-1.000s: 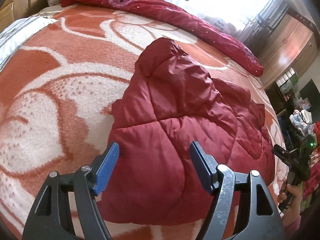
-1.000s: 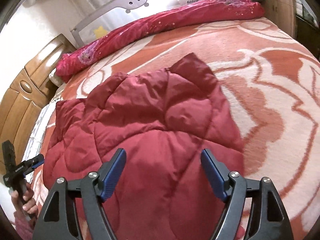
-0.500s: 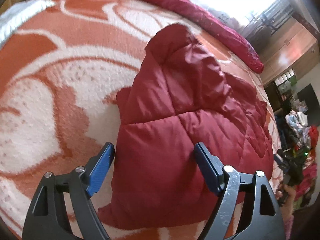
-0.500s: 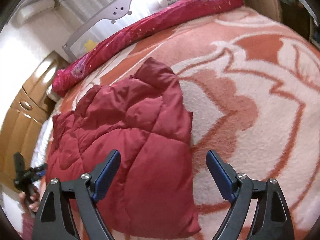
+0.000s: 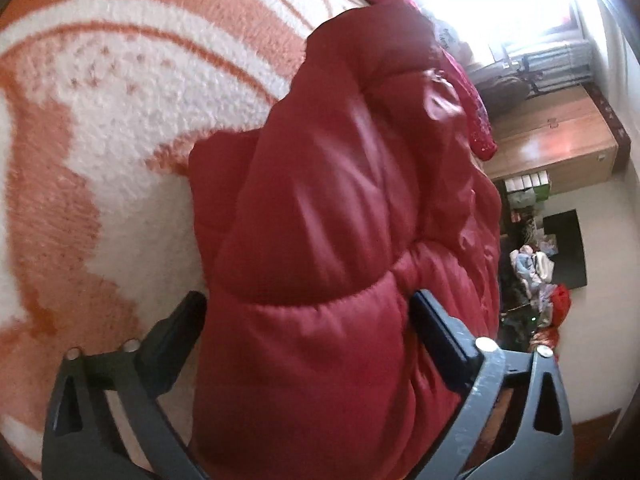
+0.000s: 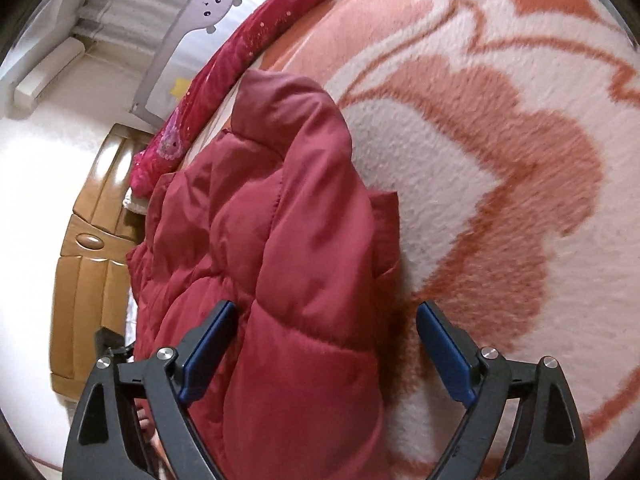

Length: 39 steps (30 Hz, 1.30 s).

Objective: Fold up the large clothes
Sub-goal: 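Grasp the jacket hem end with both grippers and lift it, then fold the held hem end over toward the collar with both grippers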

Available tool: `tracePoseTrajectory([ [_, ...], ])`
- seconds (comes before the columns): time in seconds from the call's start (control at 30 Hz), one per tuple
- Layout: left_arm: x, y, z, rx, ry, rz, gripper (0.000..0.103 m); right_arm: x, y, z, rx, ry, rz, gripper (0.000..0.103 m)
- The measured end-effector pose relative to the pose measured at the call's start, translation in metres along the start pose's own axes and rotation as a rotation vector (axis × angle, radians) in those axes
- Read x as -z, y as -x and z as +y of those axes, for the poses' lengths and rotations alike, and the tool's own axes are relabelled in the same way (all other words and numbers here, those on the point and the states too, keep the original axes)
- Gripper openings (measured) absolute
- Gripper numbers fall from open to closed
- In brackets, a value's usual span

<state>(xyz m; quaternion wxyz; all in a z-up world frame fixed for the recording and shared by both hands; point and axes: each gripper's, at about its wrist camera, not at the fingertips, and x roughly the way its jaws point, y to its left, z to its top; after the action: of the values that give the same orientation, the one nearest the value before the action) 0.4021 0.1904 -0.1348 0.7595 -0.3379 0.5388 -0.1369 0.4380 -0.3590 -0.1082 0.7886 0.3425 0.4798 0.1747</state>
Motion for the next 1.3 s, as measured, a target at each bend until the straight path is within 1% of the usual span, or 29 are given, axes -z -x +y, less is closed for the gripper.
tracePoseTrajectory([
  [0.1,0.001,-0.005,0.002,0.034,0.006,0.012,0.103,0.0,-0.007,-0.003,-0.032,-0.012,0.029,0.093],
  [0.17,0.005,-0.007,-0.003,0.028,-0.025,0.005,0.103,0.001,-0.012,-0.002,-0.037,-0.008,0.043,0.091],
  [0.23,0.01,-0.008,-0.011,0.018,-0.077,-0.005,0.099,0.003,-0.017,-0.001,-0.071,-0.016,0.061,0.078],
  [0.3,0.011,-0.006,-0.02,0.015,-0.111,-0.014,0.085,0.005,-0.018,-0.002,-0.088,-0.036,0.069,0.067],
  [0.33,0.012,-0.004,-0.023,0.017,-0.12,-0.018,0.081,0.006,-0.018,-0.002,-0.102,-0.043,0.071,0.063],
  [0.4,0.016,0.001,-0.028,0.02,-0.131,-0.03,0.068,0.008,-0.015,-0.001,-0.123,-0.056,0.073,0.05],
  [0.43,0.017,0.003,-0.032,0.017,-0.137,-0.035,0.065,0.009,-0.012,0.001,-0.128,-0.058,0.072,0.048],
  [0.5,0.02,0.013,-0.038,0.011,-0.157,-0.053,0.056,0.011,-0.004,0.005,-0.131,-0.058,0.065,0.04],
  [0.57,0.023,0.023,-0.046,0.024,-0.174,-0.069,0.051,0.018,0.008,0.014,-0.129,-0.046,0.057,0.037],
  [0.63,0.028,0.035,-0.049,0.047,-0.183,-0.08,0.048,0.026,0.019,0.02,-0.137,-0.031,0.051,0.036],
  [0.73,0.046,0.054,-0.055,0.075,-0.208,-0.093,0.047,0.05,0.045,0.034,-0.167,0.002,0.044,0.034],
  [0.8,0.062,0.066,-0.056,0.087,-0.22,-0.094,0.047,0.067,0.06,0.041,-0.177,0.019,0.044,0.033],
  [0.87,0.084,0.078,-0.057,0.101,-0.231,-0.093,0.047,0.086,0.074,0.044,-0.178,0.027,0.046,0.033],
  [1.0,0.129,0.106,-0.041,0.117,-0.237,-0.078,0.047,0.131,0.1,0.037,-0.181,0.009,0.053,0.033],
  [1.13,0.165,0.122,-0.032,0.127,-0.223,-0.07,0.047,0.175,0.12,0.027,-0.192,-0.012,0.049,0.033],
  [1.23,0.186,0.13,-0.028,0.122,-0.221,-0.081,0.047,0.196,0.131,0.023,-0.193,-0.014,0.039,0.034],
  [1.3,0.193,0.132,-0.025,0.124,-0.212,-0.094,0.047,0.203,0.136,0.02,-0.19,-0.013,0.028,0.034],
])
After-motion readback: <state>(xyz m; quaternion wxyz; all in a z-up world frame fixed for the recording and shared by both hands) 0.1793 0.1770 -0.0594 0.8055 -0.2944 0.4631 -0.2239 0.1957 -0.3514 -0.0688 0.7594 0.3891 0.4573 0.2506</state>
